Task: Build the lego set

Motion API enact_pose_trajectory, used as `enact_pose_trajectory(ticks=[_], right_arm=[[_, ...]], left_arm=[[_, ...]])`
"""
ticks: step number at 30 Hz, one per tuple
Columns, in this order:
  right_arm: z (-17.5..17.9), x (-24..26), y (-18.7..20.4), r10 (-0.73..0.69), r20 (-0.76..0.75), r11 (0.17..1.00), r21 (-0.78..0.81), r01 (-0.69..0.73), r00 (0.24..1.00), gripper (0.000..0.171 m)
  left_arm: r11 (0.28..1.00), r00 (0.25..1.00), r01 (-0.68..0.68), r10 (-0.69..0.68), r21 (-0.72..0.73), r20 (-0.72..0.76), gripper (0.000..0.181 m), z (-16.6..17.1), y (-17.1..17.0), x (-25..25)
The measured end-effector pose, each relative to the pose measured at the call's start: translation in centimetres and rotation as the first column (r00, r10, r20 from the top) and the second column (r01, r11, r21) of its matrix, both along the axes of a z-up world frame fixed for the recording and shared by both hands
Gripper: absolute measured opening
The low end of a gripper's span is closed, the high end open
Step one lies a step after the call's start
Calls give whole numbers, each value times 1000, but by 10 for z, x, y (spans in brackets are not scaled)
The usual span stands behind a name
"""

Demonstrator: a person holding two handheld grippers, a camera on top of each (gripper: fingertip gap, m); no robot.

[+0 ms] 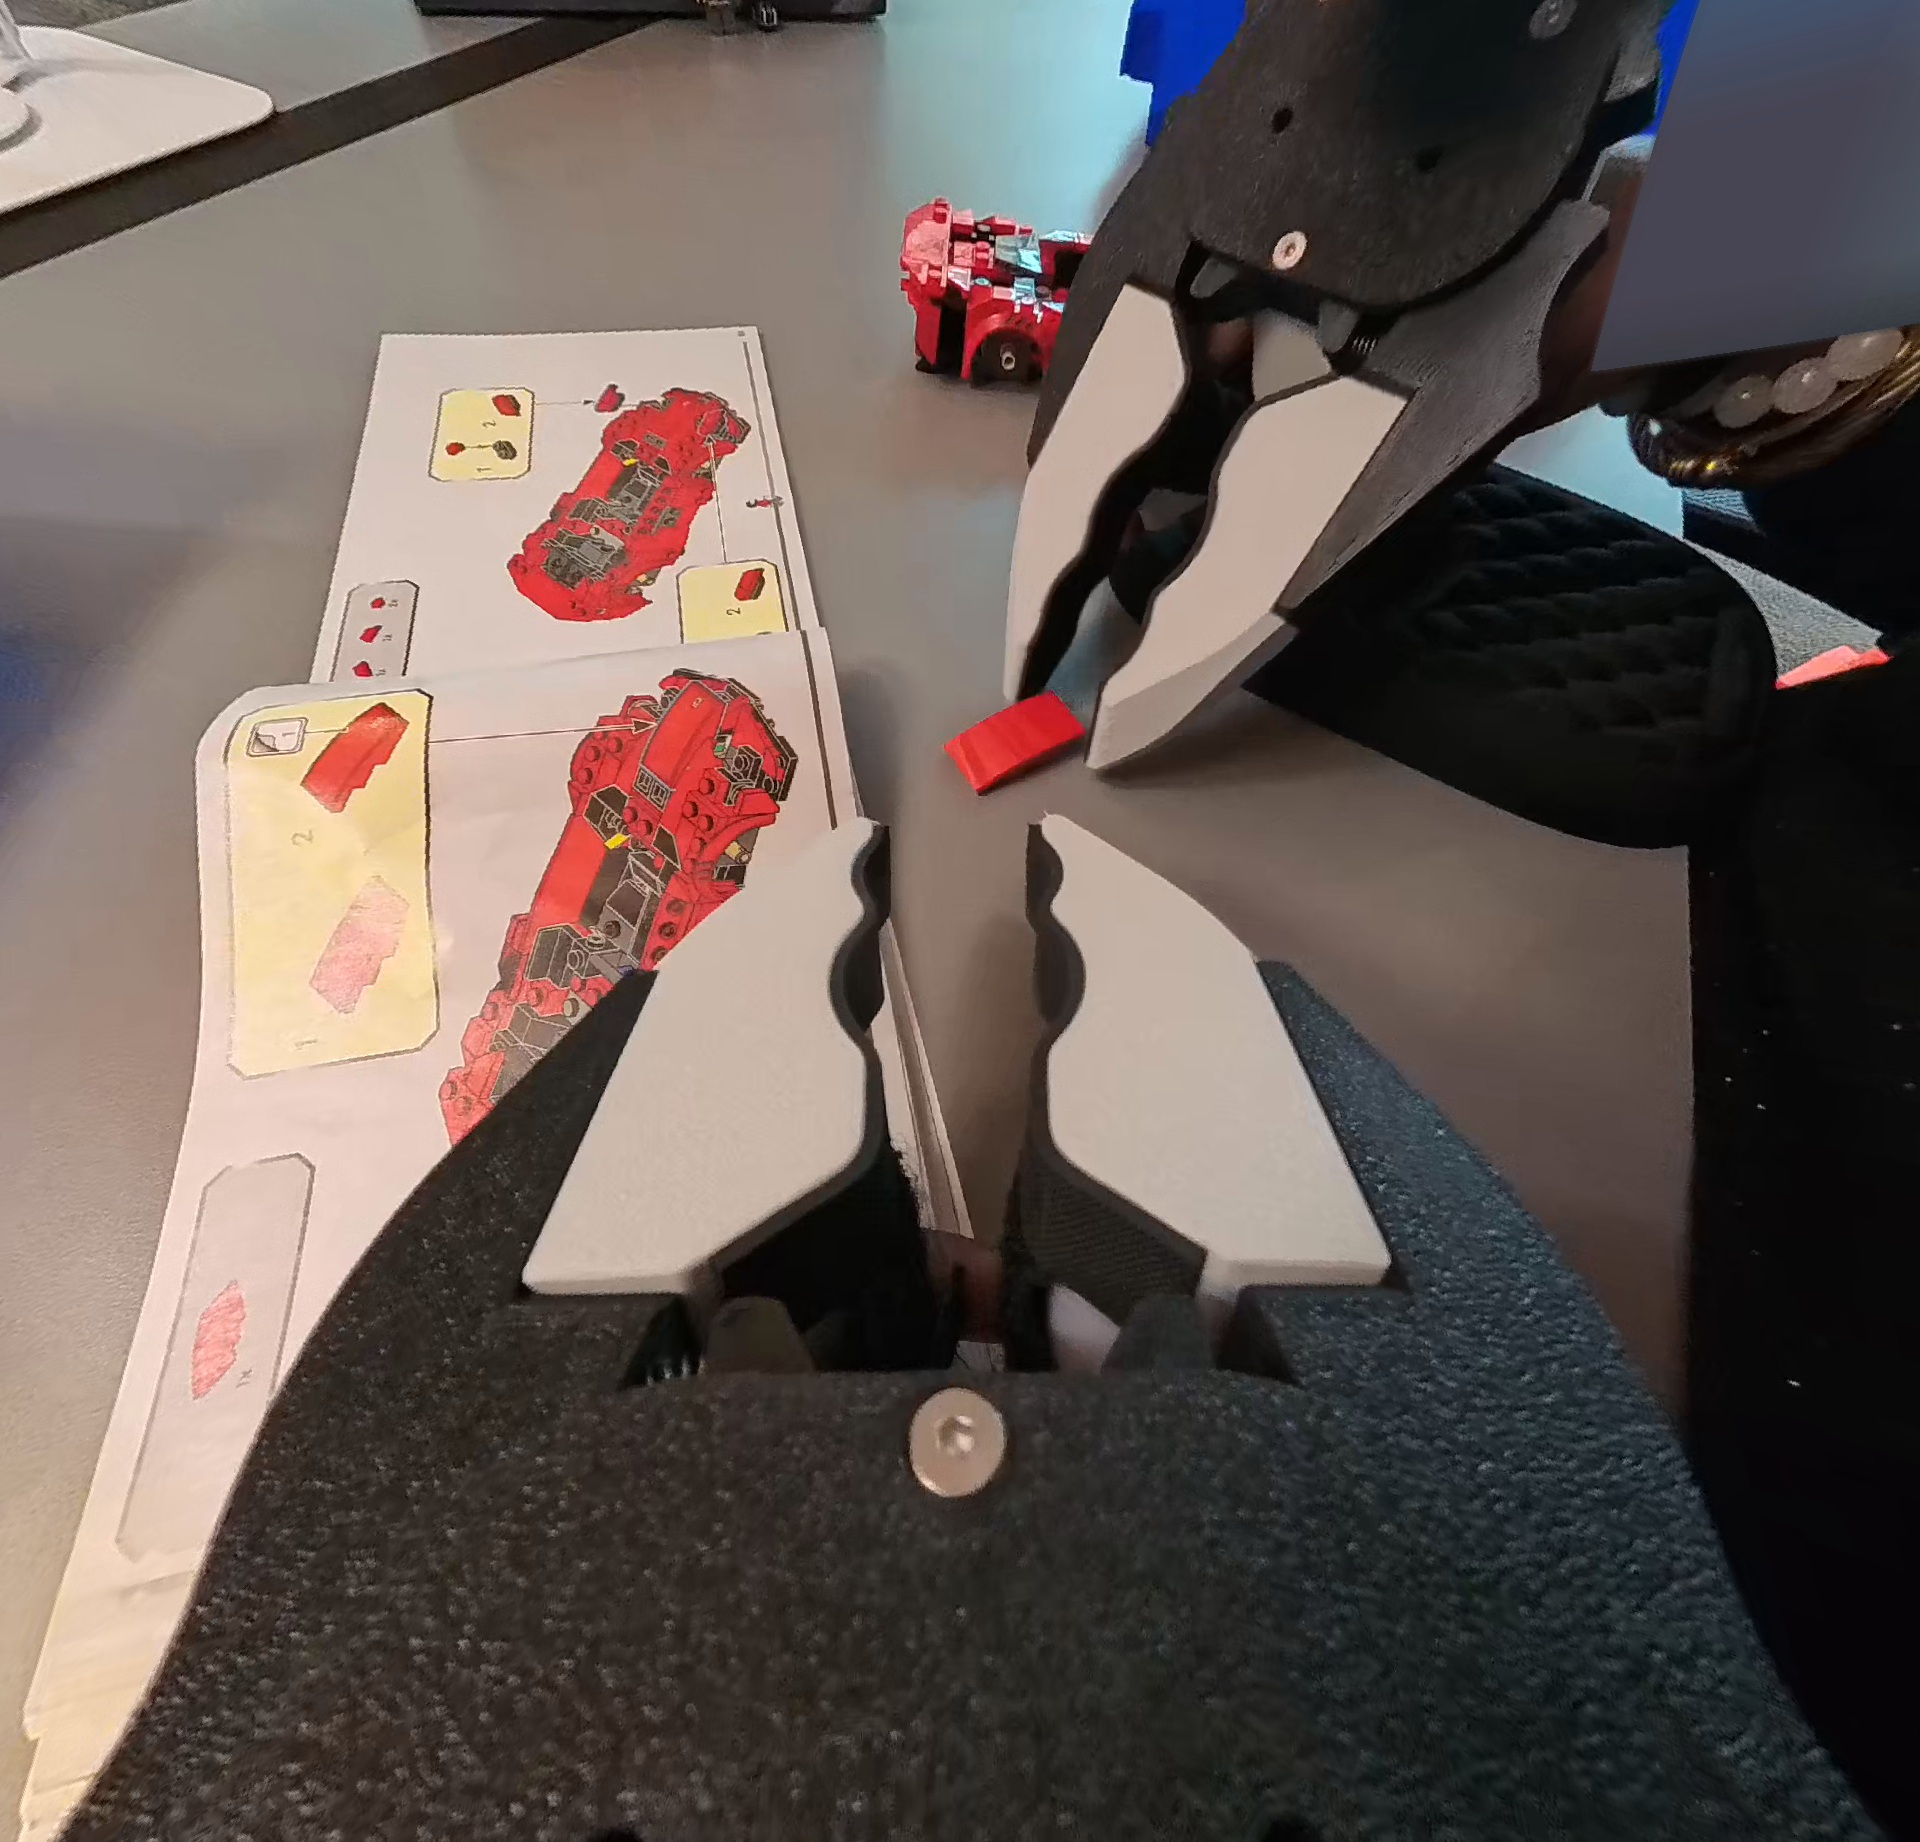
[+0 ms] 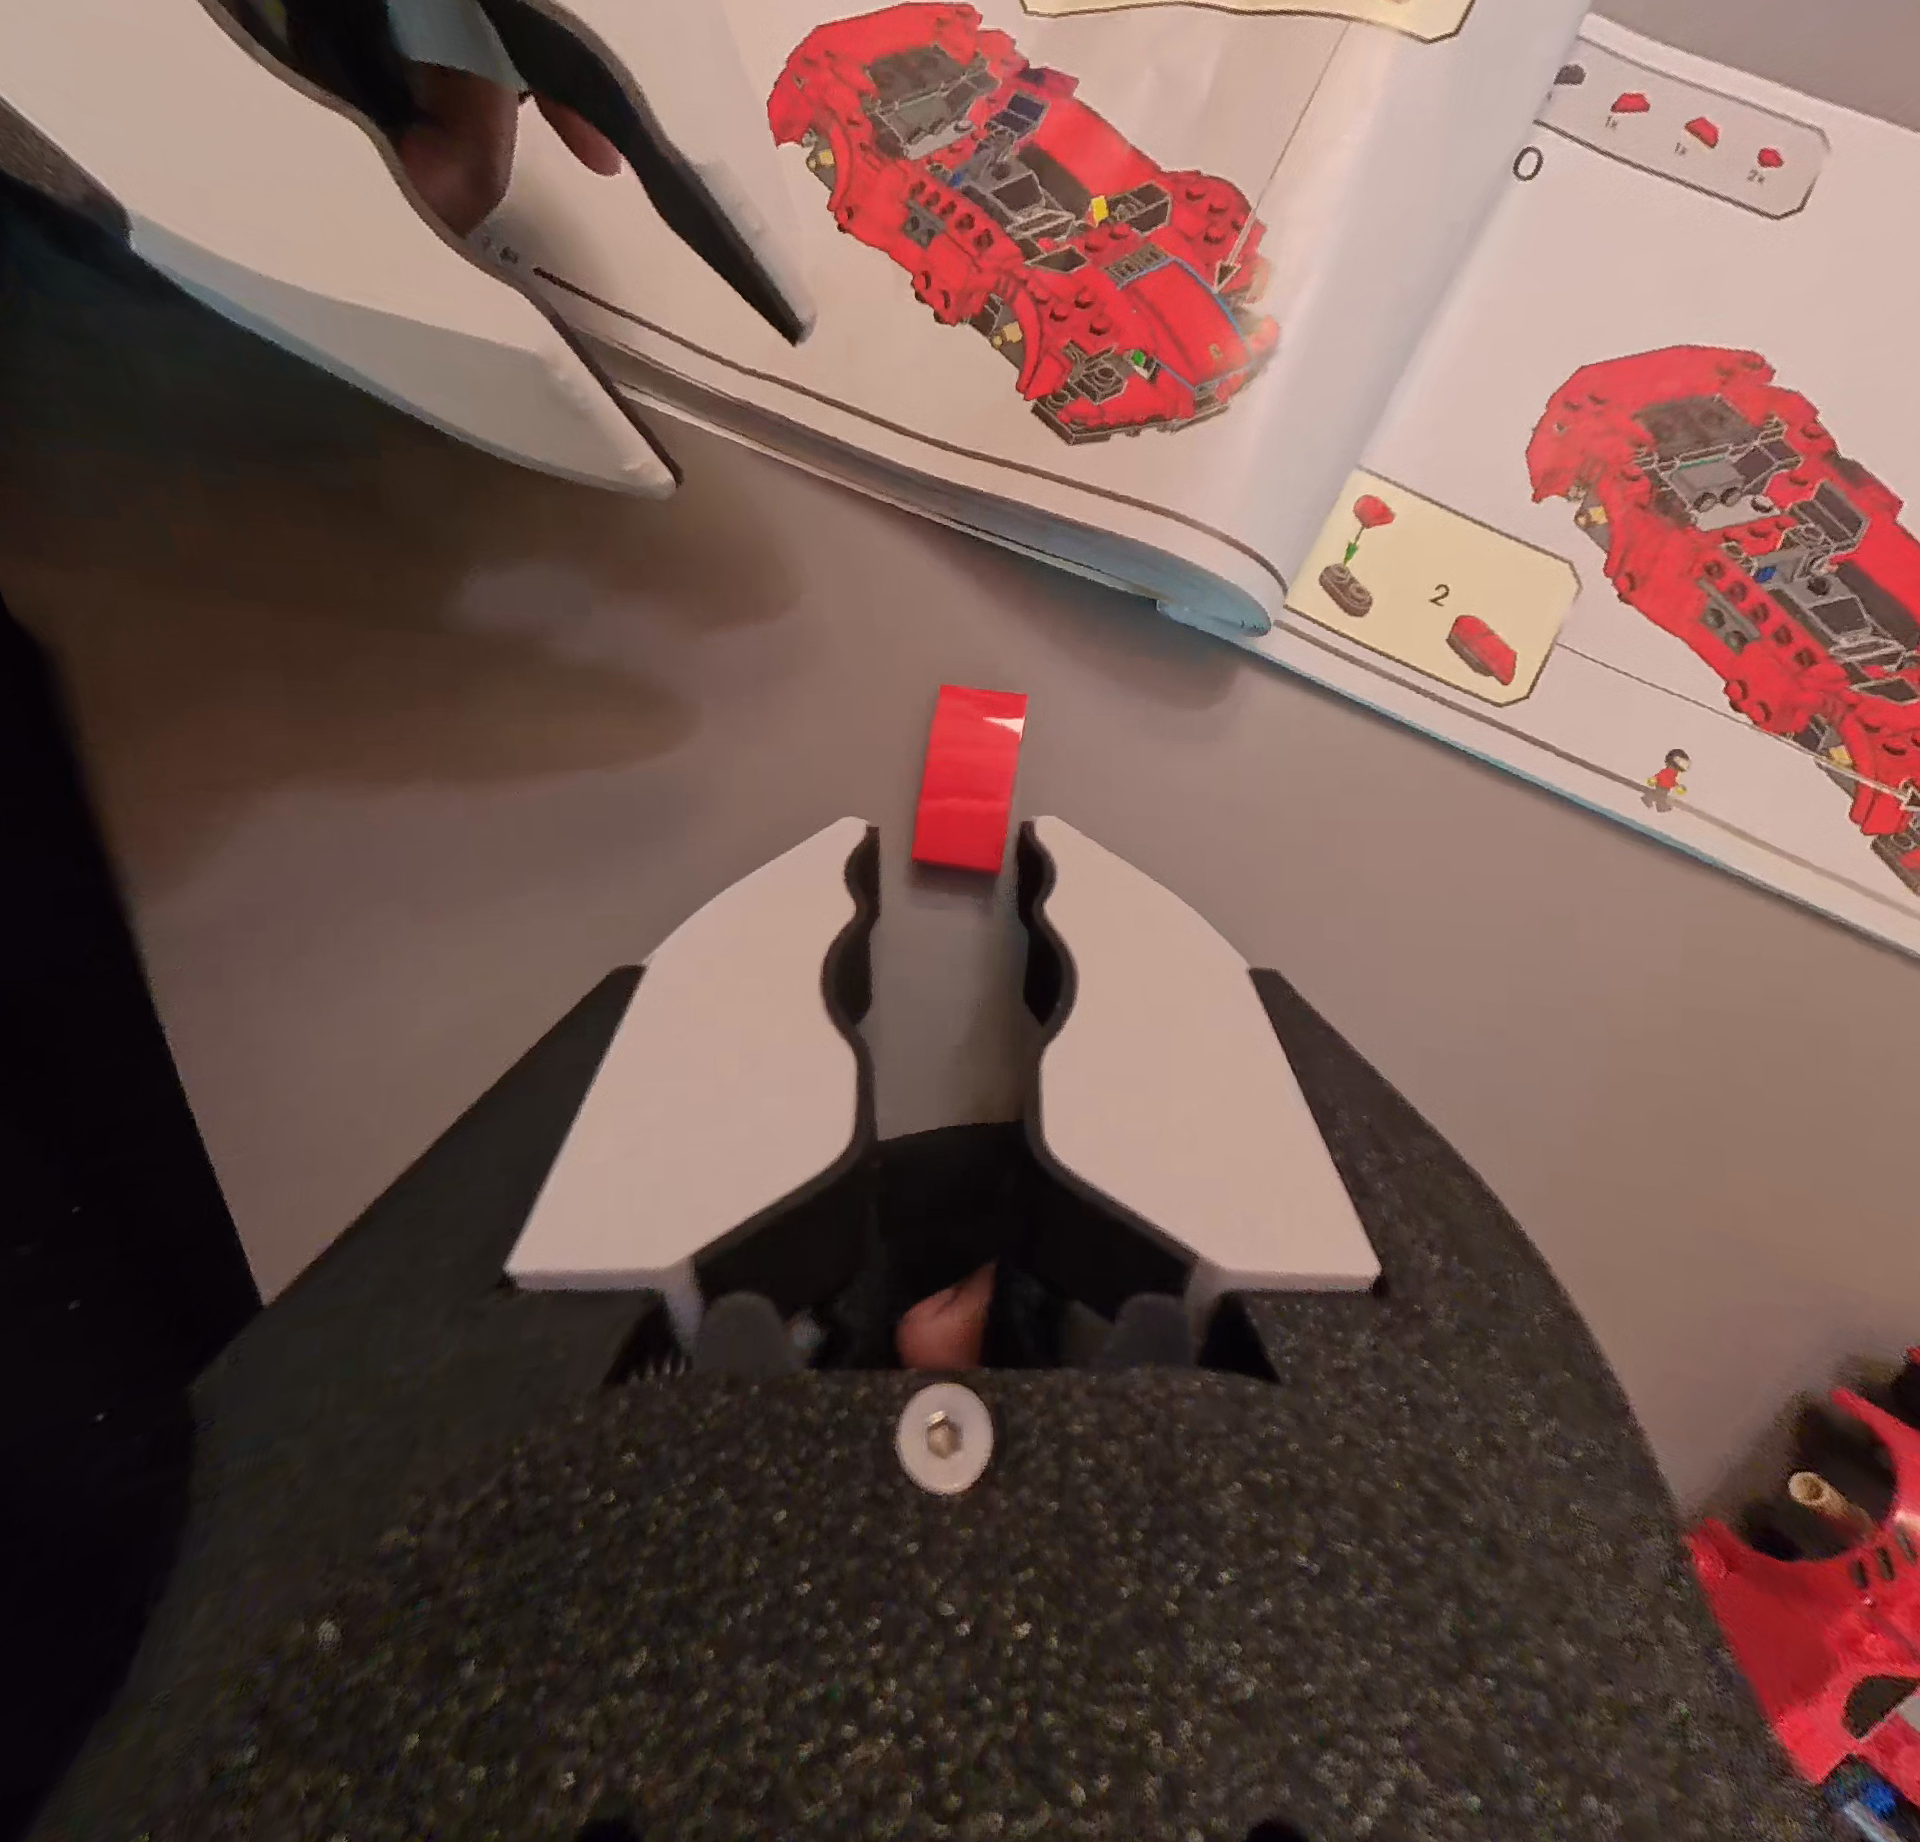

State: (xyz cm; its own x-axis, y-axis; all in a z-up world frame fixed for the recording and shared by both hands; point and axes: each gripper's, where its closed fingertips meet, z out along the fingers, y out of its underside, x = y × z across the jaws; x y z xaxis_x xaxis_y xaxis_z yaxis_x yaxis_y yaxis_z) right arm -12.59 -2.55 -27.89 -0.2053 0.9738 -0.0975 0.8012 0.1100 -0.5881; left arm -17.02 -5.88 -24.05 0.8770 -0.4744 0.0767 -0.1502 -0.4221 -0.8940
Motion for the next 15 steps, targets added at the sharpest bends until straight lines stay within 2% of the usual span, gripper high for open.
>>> enact_pose_trajectory(ticks=[1, 6, 11, 15], right_arm=[[0, 0, -1, 17, 7, 1000, 8, -18, 1000, 18], [1, 6, -11, 222, 46, 975, 3, -222, 974, 18], [0, 13, -18, 463, 91, 885, 17, -466, 882, 18], [6, 11, -10, 476, 101, 876, 38, -481, 874, 29]], left_arm=[[1000, 1000, -1, 1, 0, 3, 25, 0, 0, 0], [1000, 1000, 19, -19, -19, -12, 26, -3, -1, 3], [989, 985, 110, -122, -99, -122, 37, -18, -5, 17], [984, 976, 124, -145, -131, -165, 41, -22, -3, 22]])
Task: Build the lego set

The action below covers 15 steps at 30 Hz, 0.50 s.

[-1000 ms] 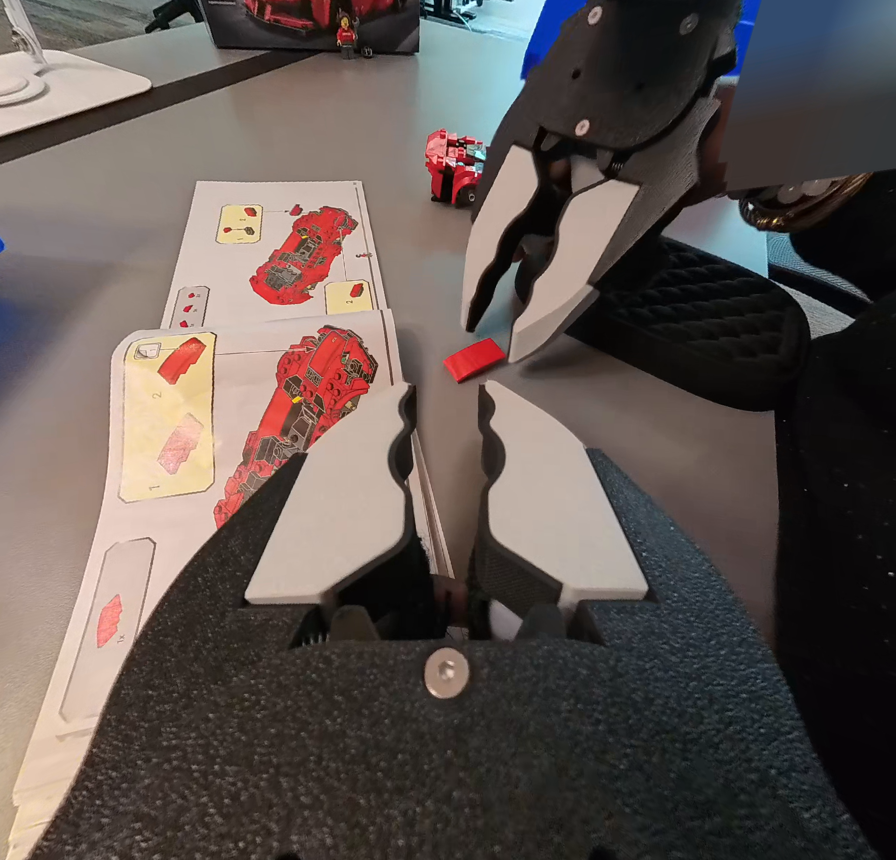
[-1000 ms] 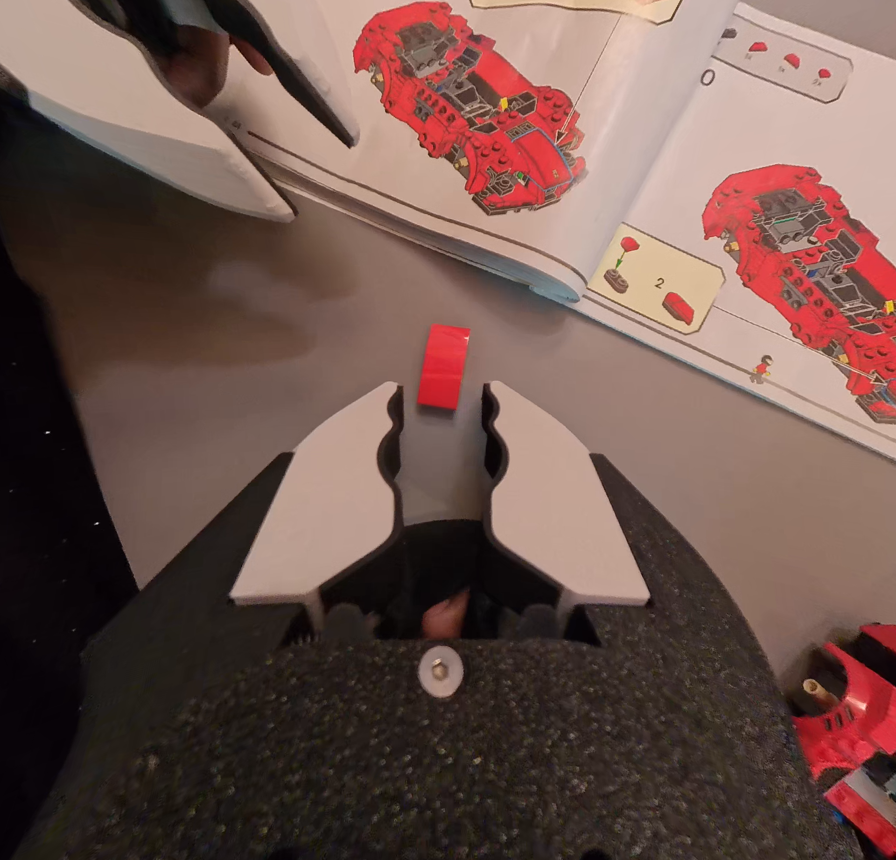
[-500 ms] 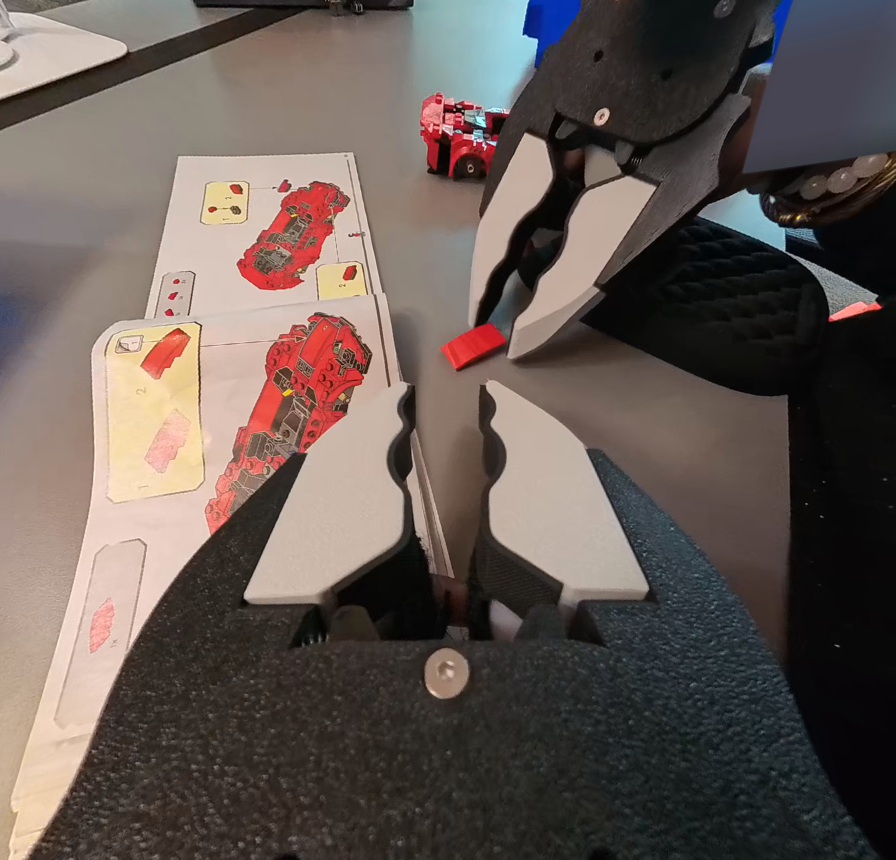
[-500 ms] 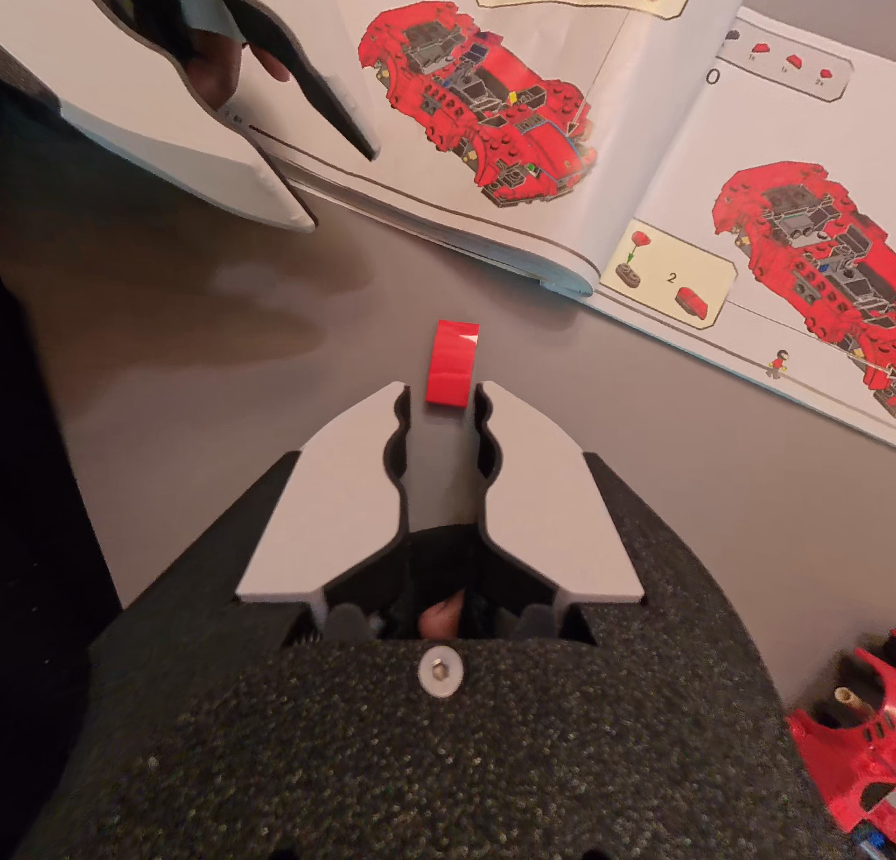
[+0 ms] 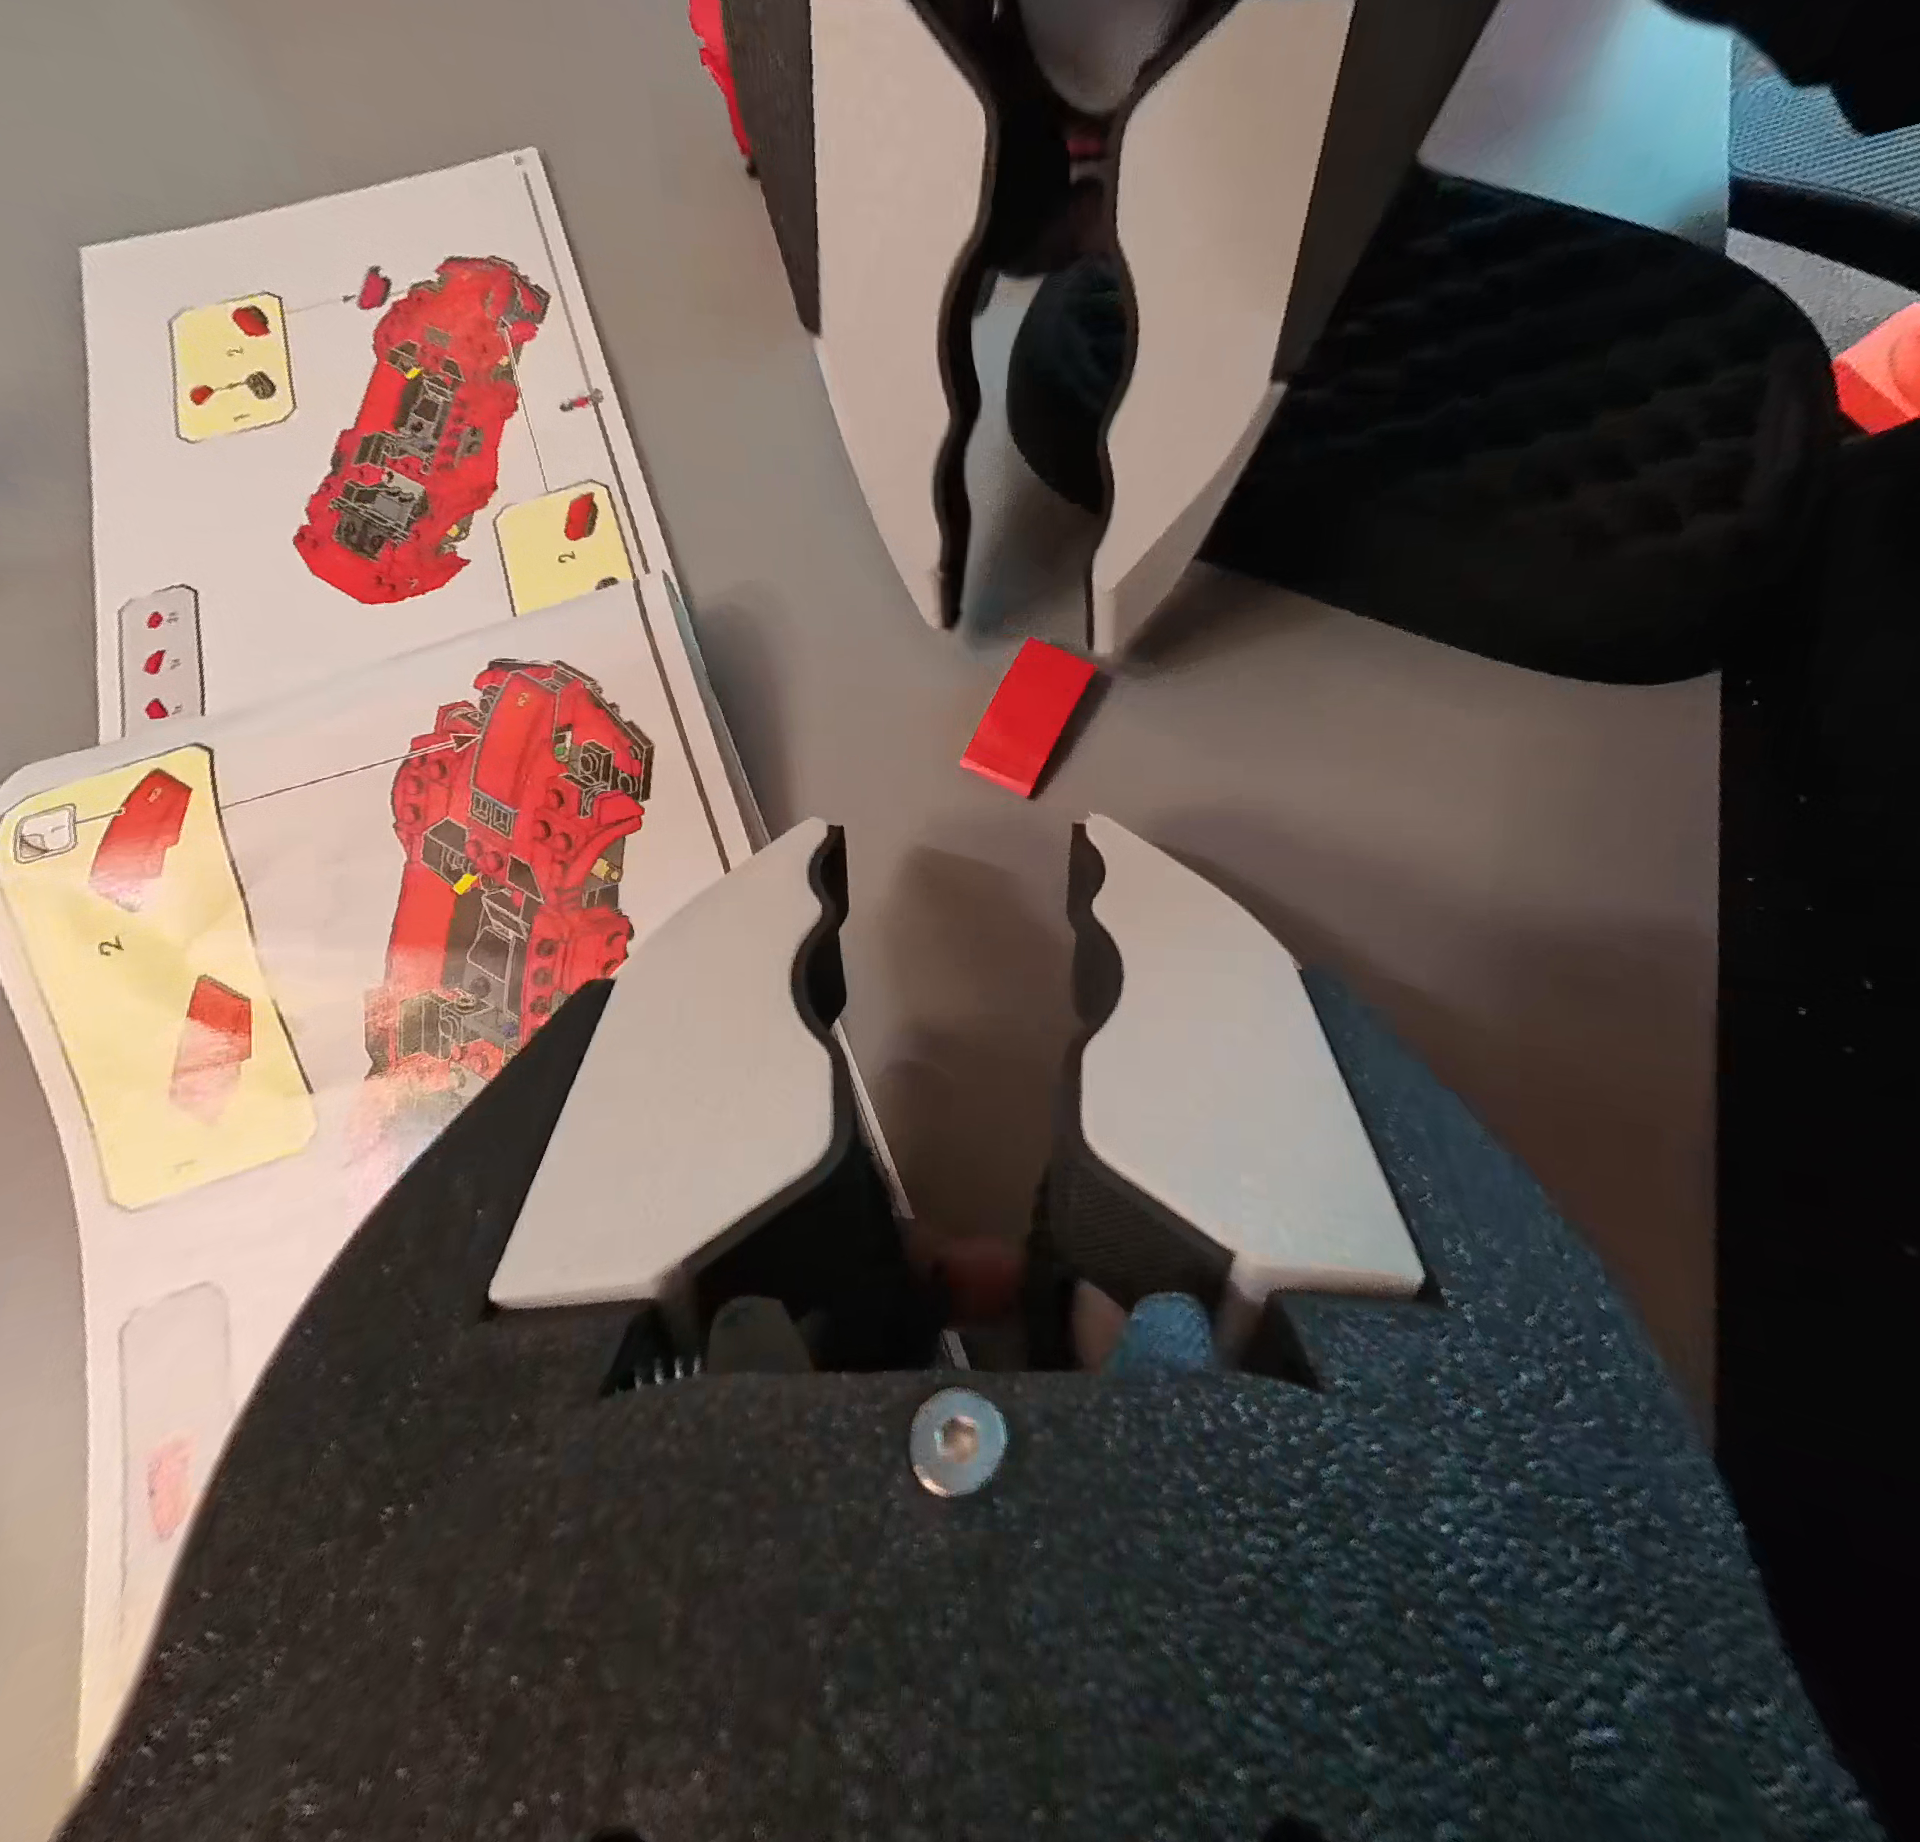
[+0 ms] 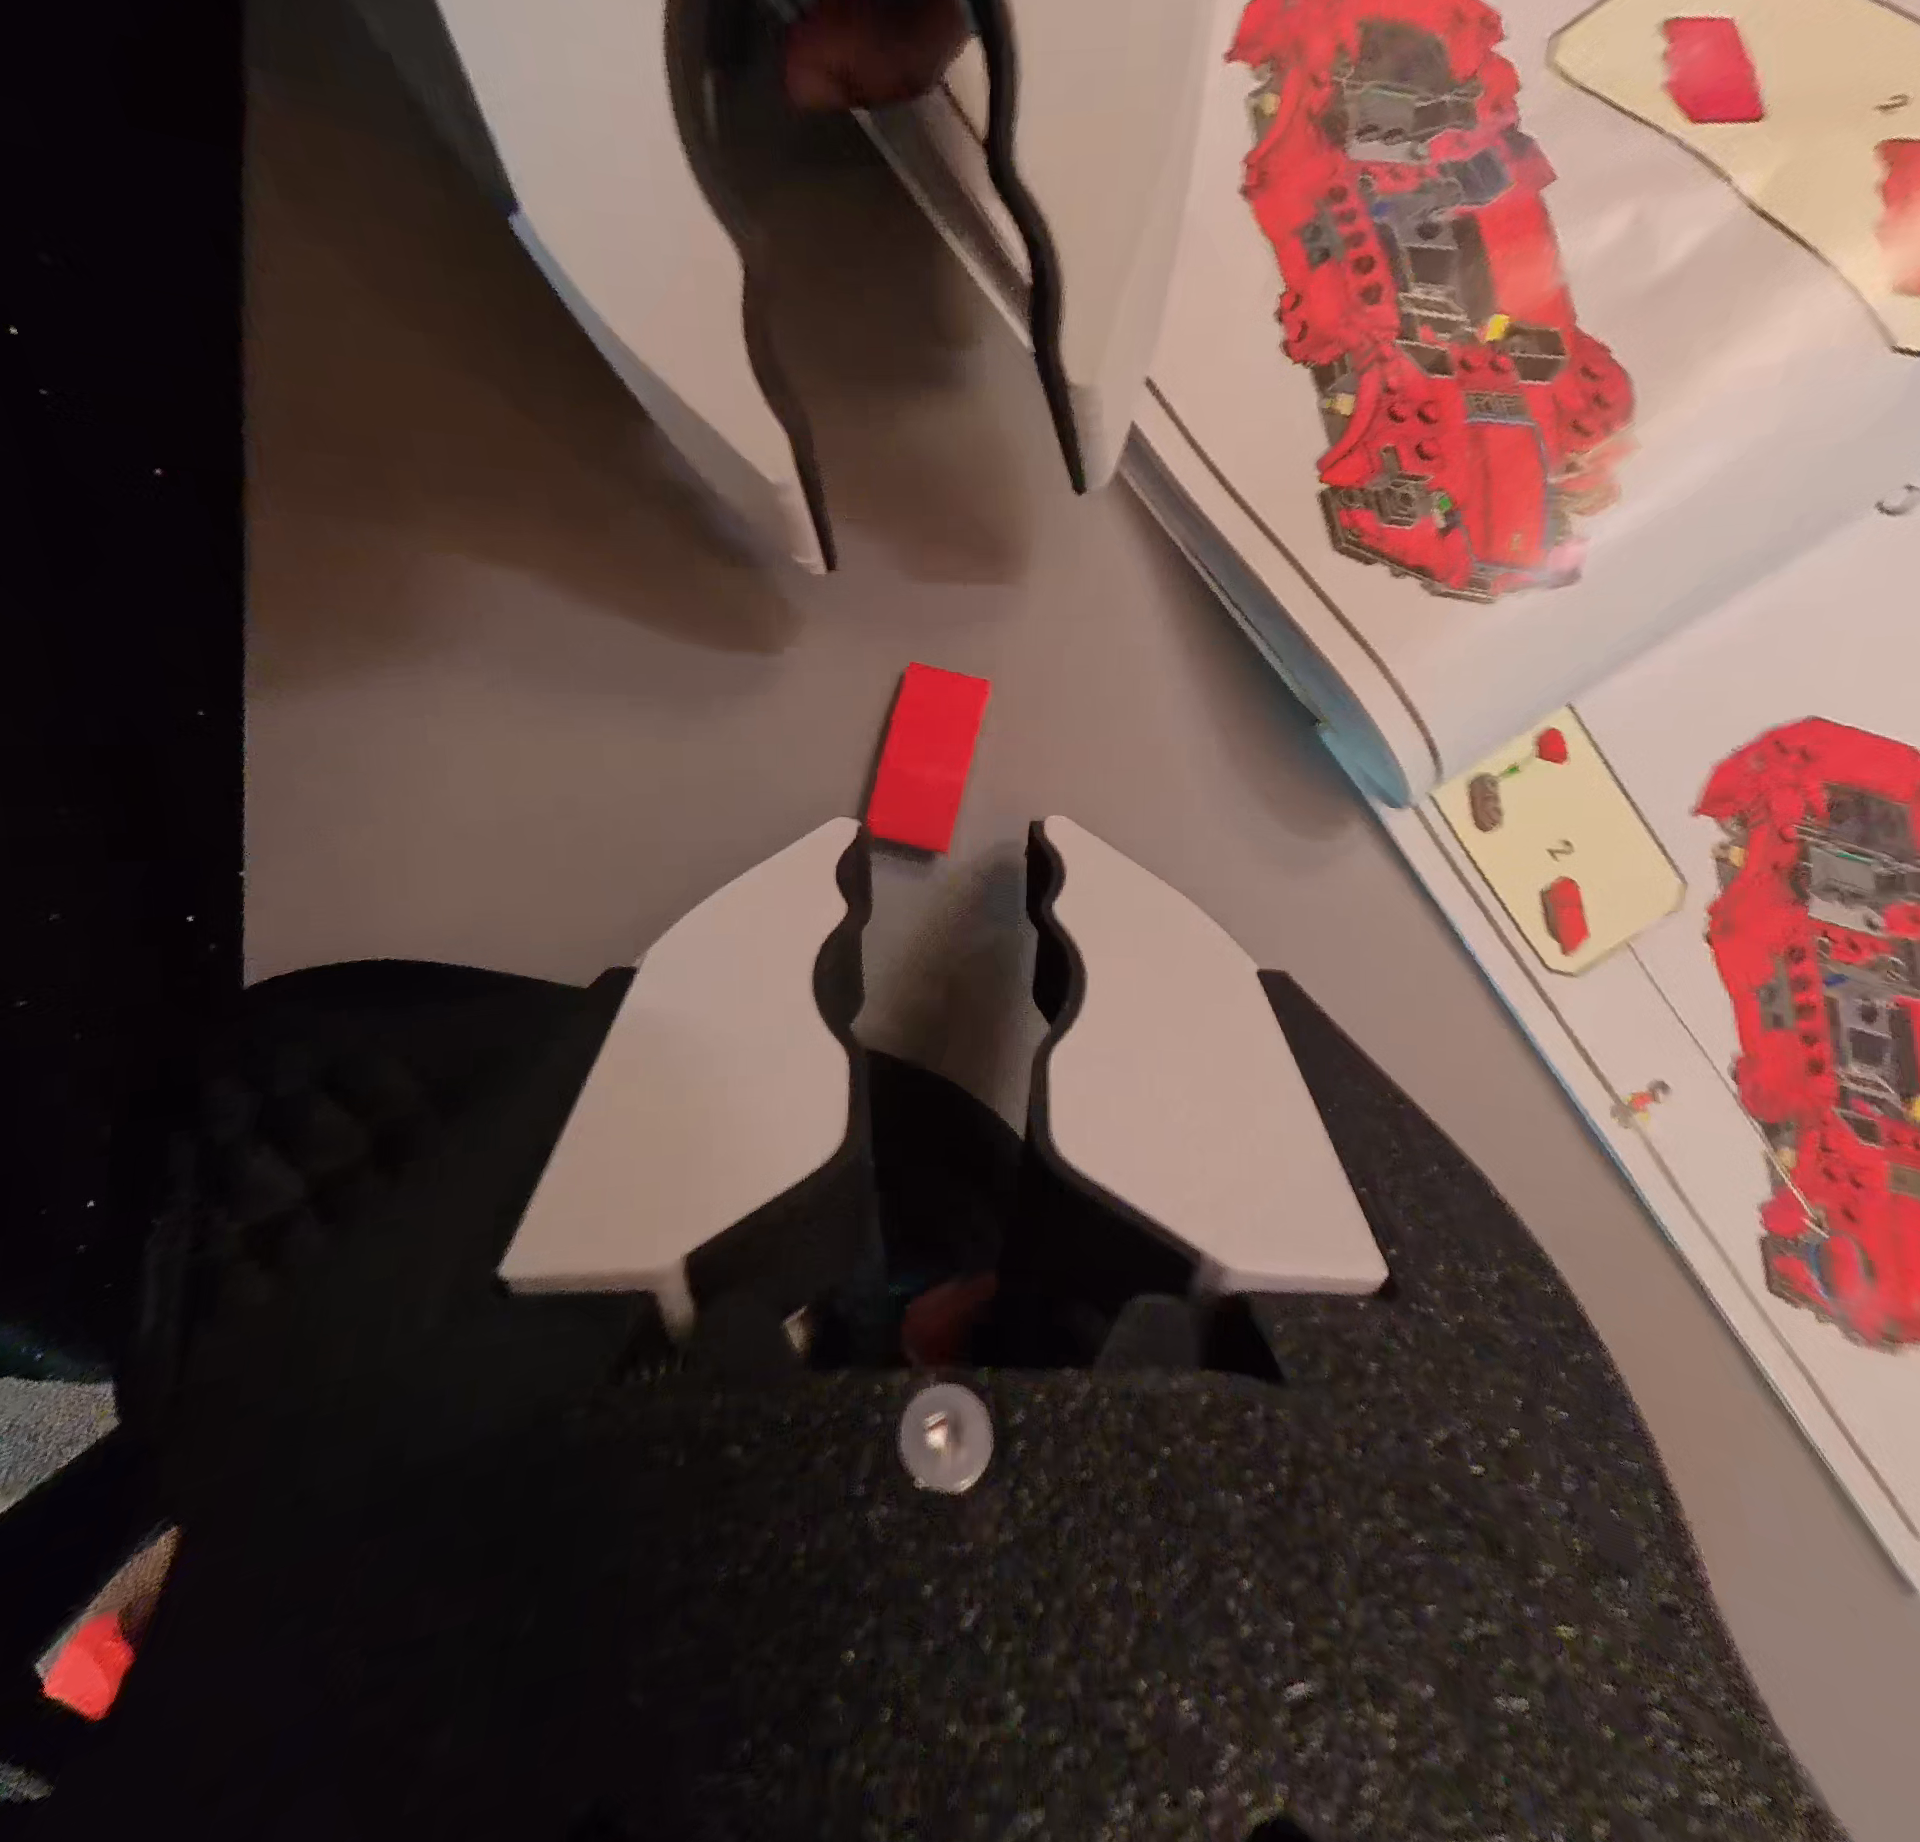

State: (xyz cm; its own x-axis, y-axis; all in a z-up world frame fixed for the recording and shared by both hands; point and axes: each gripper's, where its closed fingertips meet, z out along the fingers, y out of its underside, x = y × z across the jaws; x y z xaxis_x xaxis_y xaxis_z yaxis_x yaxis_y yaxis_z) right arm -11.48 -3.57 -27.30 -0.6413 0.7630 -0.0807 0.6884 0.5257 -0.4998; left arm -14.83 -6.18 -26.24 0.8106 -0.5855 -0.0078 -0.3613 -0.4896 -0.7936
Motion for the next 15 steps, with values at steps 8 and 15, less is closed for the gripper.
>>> enact_pose_trajectory(ticks=[8, 15], right_arm=[[8, 7, -3, -168, -69, 983, -83, 162, 983, 25], [-5, -10, -5, -199, -98, 980, -34, 197, 975, 17]], left_arm=[[1000, 1000, -5, 5, -15, -12, 42, 3, 3, -1], [995, 998, -62, 62, 72, -3, 40, 21, 2, -7]])
